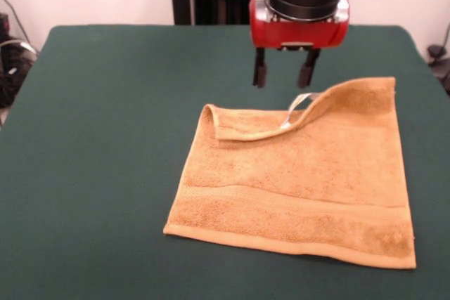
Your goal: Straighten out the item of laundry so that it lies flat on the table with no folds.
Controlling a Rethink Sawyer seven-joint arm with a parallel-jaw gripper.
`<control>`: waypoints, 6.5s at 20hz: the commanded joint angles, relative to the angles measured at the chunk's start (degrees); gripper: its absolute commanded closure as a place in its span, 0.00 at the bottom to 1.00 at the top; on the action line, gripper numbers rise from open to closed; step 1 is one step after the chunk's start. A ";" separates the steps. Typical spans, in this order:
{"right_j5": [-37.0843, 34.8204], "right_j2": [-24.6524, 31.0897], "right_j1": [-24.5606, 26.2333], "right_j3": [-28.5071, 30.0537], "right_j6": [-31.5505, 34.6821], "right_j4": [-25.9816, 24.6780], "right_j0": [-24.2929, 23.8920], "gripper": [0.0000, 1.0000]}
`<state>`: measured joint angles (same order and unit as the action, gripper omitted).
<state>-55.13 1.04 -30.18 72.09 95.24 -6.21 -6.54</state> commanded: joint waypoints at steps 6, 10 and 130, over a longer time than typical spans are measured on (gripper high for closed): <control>-0.70 3.27 1.88 -2.64 -4.21 -8.64 0.87 0.00; -5.19 4.36 3.05 -4.79 -6.26 -9.91 0.72 0.00; 14.20 8.19 3.55 4.25 3.27 -11.35 1.68 0.00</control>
<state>-43.86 7.10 -26.61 67.97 95.24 -16.31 -6.20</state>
